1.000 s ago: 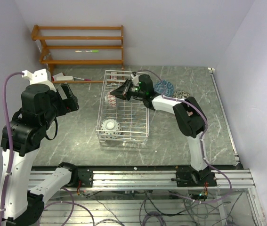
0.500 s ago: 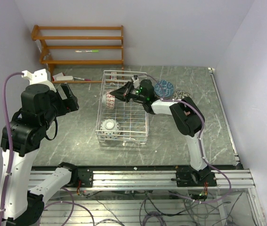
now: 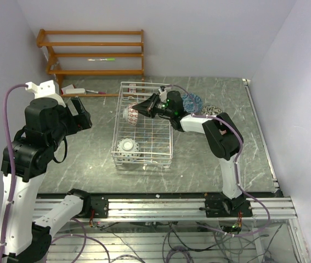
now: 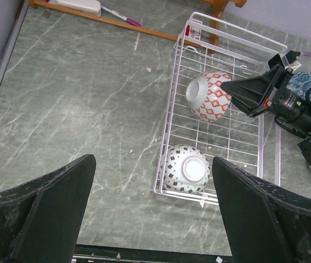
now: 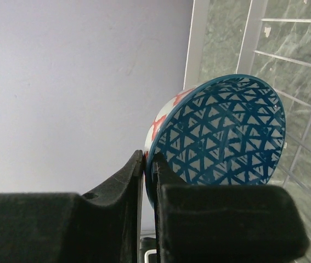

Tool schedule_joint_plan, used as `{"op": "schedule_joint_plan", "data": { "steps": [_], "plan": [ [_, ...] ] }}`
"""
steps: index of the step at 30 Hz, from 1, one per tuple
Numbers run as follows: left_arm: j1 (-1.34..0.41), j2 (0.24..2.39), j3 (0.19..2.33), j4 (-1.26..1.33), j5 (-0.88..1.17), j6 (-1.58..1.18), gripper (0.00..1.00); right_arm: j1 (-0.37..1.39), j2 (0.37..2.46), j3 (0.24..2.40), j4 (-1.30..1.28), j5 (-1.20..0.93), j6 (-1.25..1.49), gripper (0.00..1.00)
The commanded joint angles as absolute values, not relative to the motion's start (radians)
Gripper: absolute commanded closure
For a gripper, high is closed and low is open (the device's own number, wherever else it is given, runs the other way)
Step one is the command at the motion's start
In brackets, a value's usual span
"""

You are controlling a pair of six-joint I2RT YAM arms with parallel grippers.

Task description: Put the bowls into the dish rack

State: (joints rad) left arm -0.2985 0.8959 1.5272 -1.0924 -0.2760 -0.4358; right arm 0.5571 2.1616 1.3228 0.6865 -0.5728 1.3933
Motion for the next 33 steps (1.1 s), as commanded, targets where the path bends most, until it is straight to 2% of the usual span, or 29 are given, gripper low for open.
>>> {"op": "schedule_joint_plan", "data": {
  "steps": [1, 5, 17, 25, 33],
  "plan": [
    [-0.302, 0.885, 1.513, -1.072, -0.265, -0.444, 0.01, 0.556, 2.224, 1.266, 0.378, -0.522, 1.269, 0.90],
    [-0.302, 0.883, 1.506, -1.072, -0.265, -0.443, 0.01, 0.551, 2.221, 1.243, 0.331, -0.504, 1.245, 0.84],
    [-0.302, 0.891, 1.507, -1.065, -0.258, -0.436, 0.01, 0.536, 2.173, 1.242, 0.155, -0.415, 1.129, 0.75],
    [-0.302, 0.900, 1.502, -1.047, -0.250, -0.439, 0.01, 0.534, 2.133, 1.342, 0.002, -0.325, 1.023, 0.70],
    [-0.302, 0.901, 1.498, -1.037, -0.247, -0.437, 0.01, 0.538, 2.060, 1.471, -0.136, -0.240, 0.898, 0.58]
  ]
}}
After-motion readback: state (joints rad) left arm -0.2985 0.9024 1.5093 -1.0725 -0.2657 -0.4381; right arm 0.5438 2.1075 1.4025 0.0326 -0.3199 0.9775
